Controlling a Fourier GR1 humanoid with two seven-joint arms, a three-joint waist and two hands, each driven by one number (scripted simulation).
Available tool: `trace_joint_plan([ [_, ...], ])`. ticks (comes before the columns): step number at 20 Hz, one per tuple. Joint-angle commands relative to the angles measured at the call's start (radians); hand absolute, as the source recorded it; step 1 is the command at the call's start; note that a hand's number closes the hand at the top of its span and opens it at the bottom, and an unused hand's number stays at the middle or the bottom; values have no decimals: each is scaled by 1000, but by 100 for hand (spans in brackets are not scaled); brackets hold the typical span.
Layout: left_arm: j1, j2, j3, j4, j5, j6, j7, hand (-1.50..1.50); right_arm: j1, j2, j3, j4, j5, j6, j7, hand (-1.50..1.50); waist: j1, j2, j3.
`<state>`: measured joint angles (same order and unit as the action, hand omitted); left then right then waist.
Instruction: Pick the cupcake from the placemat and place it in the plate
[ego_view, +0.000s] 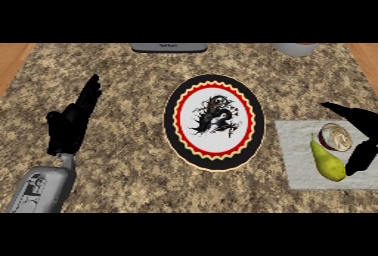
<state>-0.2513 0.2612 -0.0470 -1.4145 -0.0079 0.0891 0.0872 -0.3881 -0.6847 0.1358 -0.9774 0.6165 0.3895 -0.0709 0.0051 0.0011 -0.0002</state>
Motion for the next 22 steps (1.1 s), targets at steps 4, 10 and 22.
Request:
trace_joint_plan([
  [4,-5,-10,44,42,1,-50,-48,0,-55,66,-21,205,121,-83,-98,-150,3,2,1],
  [10,-23,-53,33,22,-44,-11,22,0,2,39,-71,95,131,-114,-136,150,-7,-2,0],
  [22,-12,-63,46,-14,-62,-27,33,0,-17,86,-180,91,132,-267,-97,150,-21,-7,-1],
])
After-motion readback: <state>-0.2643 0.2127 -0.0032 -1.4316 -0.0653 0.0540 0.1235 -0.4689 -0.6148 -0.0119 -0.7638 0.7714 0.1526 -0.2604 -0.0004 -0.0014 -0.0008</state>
